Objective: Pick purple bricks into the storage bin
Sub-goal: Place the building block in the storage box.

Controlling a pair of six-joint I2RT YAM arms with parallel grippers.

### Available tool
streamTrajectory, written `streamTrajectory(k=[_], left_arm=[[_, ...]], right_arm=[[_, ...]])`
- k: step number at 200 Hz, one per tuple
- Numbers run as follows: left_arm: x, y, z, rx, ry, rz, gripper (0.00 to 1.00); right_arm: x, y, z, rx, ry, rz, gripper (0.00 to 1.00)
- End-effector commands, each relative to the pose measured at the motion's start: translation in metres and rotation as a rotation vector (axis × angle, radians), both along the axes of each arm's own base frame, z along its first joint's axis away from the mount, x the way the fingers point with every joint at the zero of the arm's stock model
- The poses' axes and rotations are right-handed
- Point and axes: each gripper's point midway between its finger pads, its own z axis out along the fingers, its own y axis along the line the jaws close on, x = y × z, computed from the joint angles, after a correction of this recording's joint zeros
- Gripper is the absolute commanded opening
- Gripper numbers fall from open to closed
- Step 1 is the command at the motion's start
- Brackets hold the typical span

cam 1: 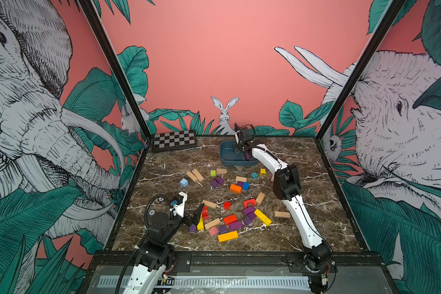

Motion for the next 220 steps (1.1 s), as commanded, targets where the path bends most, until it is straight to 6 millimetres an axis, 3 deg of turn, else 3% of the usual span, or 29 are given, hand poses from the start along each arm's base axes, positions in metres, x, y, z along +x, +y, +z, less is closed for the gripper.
streamTrajectory(k=[1,69,154,180,220], left_arm=[[-0.001,-0.001,-0.003,0.008,-0.007,-0.011,0.99],[-0.001,-0.002,-0.002,0.006,-0.009,-0.014,0.99],[-0.002,-0.003,-0.002,0.005,-0.010,-0.020,0.99],[-0.002,-0.003,-0.001,0.004,-0.010,-0.024,0.99],[-0.002,-0.004,-0.001,0.003,-0.012,-0.026,0.99]], right_arm=[[0.003,-0.003,0.003,-0.025,-0.018,-0.022,0.22],[0.005,-0.009,0.008,-0.036,-0.030,-0.041,0.35],[0.006,-0.008,0.029,-0.024,-0.061,-0.033,0.40],[0.005,-0.010,0.040,-0.021,-0.072,-0.035,0.40],[-0.008,-0.013,0.073,-0.014,-0.107,-0.023,0.46]])
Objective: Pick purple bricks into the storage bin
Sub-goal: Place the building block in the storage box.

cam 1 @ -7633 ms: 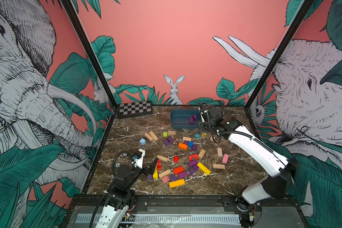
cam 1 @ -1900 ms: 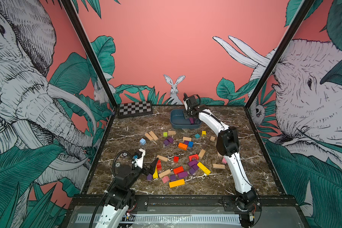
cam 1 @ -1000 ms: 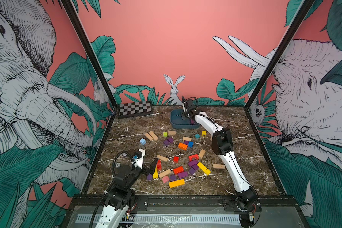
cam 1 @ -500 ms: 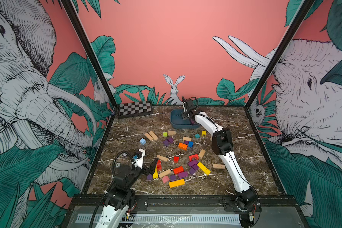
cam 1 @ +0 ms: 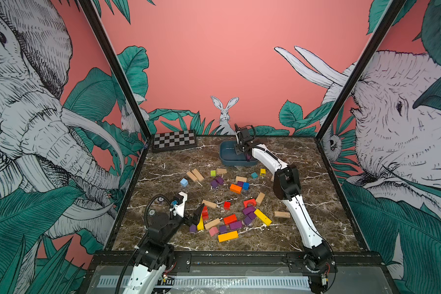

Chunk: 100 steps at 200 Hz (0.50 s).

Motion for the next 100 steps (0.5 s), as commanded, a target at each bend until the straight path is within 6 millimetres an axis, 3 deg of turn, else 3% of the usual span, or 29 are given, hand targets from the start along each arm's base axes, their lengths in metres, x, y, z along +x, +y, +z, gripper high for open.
streamTrajectory(k=[1,42,44,58,61,64,100], left_arm=[[-0.002,-0.003,-0.001,0.005,-0.011,-0.020,0.99],[-0.001,-0.003,-0.001,0.004,-0.014,-0.017,0.99],[-0.001,-0.002,-0.001,0.004,-0.013,-0.015,0.99],[-0.001,-0.002,-0.001,0.004,-0.014,-0.017,0.99],[-0.001,-0.003,-0.001,0.004,-0.015,-0.017,0.99],[-0.001,-0.002,-0.001,0.003,-0.014,-0.016,0.99],[-0.001,-0.003,0.000,0.001,-0.015,-0.018,0.99]], right_arm=[[-0.004,-0.001,0.074,0.037,-0.114,0.008,0.46],[-0.045,-0.010,0.107,0.011,-0.146,0.039,0.63],[-0.048,-0.010,0.108,0.007,-0.144,0.043,0.68],[-0.070,-0.015,0.107,-0.009,-0.118,0.070,0.84],[-0.076,-0.015,0.107,-0.014,-0.111,0.076,0.94],[-0.081,-0.017,0.106,-0.019,-0.105,0.080,0.99],[-0.162,-0.025,0.088,-0.072,-0.015,0.147,0.99]])
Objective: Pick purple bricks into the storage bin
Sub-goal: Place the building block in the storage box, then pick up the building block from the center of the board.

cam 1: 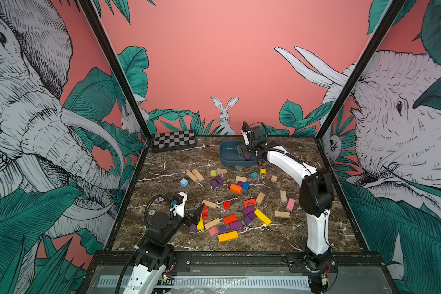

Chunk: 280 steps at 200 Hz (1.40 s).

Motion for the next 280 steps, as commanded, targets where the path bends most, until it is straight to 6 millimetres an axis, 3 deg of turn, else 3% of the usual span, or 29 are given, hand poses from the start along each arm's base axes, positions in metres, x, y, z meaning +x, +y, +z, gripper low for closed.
streamTrajectory(k=[1,29,46,51,88,115,141,167,267,280], left_arm=[[-0.001,-0.003,-0.001,0.002,-0.011,-0.018,0.99],[-0.002,-0.004,0.000,-0.002,-0.015,-0.024,0.99],[-0.002,-0.004,0.000,-0.004,-0.016,-0.028,0.99],[-0.002,-0.005,0.001,-0.005,-0.017,-0.030,0.99],[-0.001,-0.003,-0.001,-0.002,-0.010,-0.022,0.99],[-0.002,-0.004,0.000,-0.003,-0.014,-0.024,0.99],[-0.001,-0.004,0.000,-0.006,-0.015,-0.024,0.99],[-0.001,-0.004,0.001,-0.006,-0.015,-0.024,0.99],[-0.001,-0.003,0.000,-0.001,-0.014,-0.022,0.99],[-0.001,-0.003,0.000,-0.001,-0.016,-0.020,0.99]], right_arm=[[-0.049,0.000,-0.015,-0.050,0.049,0.056,0.99],[-0.116,-0.008,-0.033,-0.099,0.118,0.091,0.99],[-0.156,-0.015,-0.054,-0.110,0.184,0.103,0.99],[-0.167,-0.017,-0.045,-0.085,0.174,0.104,0.99],[-0.230,-0.034,-0.061,-0.049,0.227,0.099,0.99],[-0.262,-0.035,-0.075,-0.018,0.276,0.129,0.99],[-0.275,-0.029,-0.098,-0.009,0.364,0.144,0.96],[-0.276,-0.020,-0.112,-0.031,0.413,0.142,0.92],[-0.257,0.012,-0.123,-0.014,0.469,0.130,0.85],[-0.259,0.010,-0.134,-0.027,0.498,0.116,0.83]])
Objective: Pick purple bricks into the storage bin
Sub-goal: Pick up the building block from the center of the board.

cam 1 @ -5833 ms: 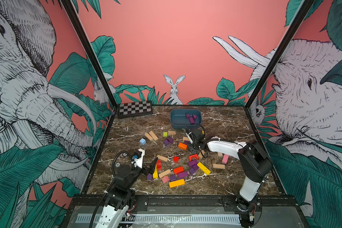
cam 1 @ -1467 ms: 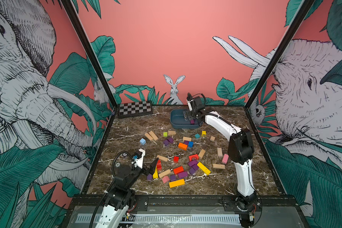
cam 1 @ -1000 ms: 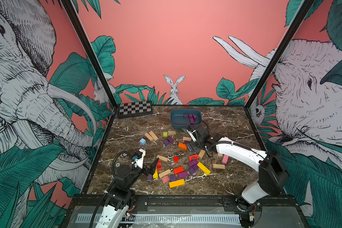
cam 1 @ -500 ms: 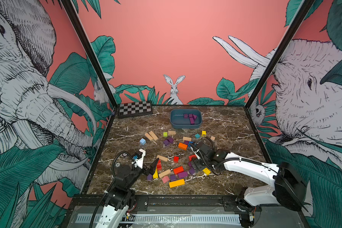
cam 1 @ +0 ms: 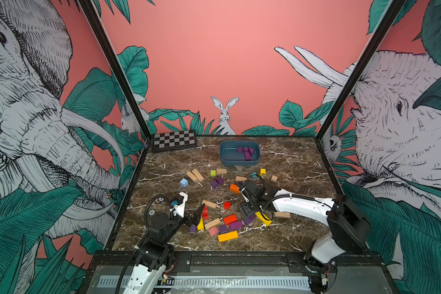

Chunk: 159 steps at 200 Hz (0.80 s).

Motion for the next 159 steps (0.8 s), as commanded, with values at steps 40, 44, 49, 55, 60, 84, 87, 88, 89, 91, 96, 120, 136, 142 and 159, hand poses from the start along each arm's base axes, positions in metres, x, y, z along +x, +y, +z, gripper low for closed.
streamTrajectory(k=[40,44,49,55,60,84,87,88,89,91,96,120,136,142,159], left_arm=[[0.001,-0.001,-0.001,0.002,-0.013,-0.002,0.99],[0.000,-0.001,-0.001,0.002,-0.014,-0.003,0.99],[0.000,-0.001,-0.001,0.003,-0.013,-0.004,0.99],[0.001,-0.001,-0.001,0.003,-0.013,-0.003,0.99],[0.001,-0.001,-0.001,0.002,-0.012,-0.002,0.99],[0.000,-0.001,-0.001,0.002,-0.014,-0.004,0.99],[0.000,-0.001,-0.001,0.002,-0.012,-0.004,0.99],[0.000,-0.001,-0.001,0.002,-0.012,-0.004,0.99],[0.000,-0.001,-0.001,0.002,-0.013,-0.005,0.99],[0.000,-0.001,-0.001,0.002,-0.013,-0.004,0.99],[0.000,-0.001,-0.001,0.002,-0.013,-0.005,0.99],[0.000,-0.001,-0.001,0.001,-0.012,-0.004,0.99],[0.000,-0.001,-0.001,0.002,-0.013,-0.005,0.99],[0.000,-0.001,0.000,0.000,-0.015,-0.006,0.99],[0.000,-0.001,-0.001,0.000,-0.014,-0.006,0.99]], right_arm=[[-0.008,-0.001,-0.012,0.019,0.066,-0.042,0.77],[-0.008,-0.001,-0.013,0.019,0.068,-0.044,0.76],[-0.008,-0.001,-0.014,0.019,0.069,-0.046,0.76],[-0.009,-0.001,-0.014,0.020,0.073,-0.046,0.75],[-0.009,-0.001,-0.015,0.019,0.075,-0.046,0.75],[-0.009,-0.004,-0.019,-0.011,0.085,-0.048,0.75],[-0.009,-0.005,-0.021,-0.019,0.089,-0.047,0.75],[-0.009,-0.004,-0.020,-0.018,0.088,-0.047,0.75],[-0.009,-0.005,-0.021,-0.020,0.088,-0.047,0.75],[-0.009,-0.005,-0.021,-0.023,0.090,-0.046,0.75],[-0.009,-0.005,-0.022,-0.028,0.088,-0.048,0.75],[-0.004,-0.009,-0.025,-0.062,0.078,-0.074,0.75],[-0.001,-0.012,-0.027,-0.080,0.073,-0.089,0.75],[0.000,-0.012,-0.027,-0.080,0.071,-0.090,0.75],[0.003,-0.010,-0.027,-0.074,0.067,-0.095,0.74]])
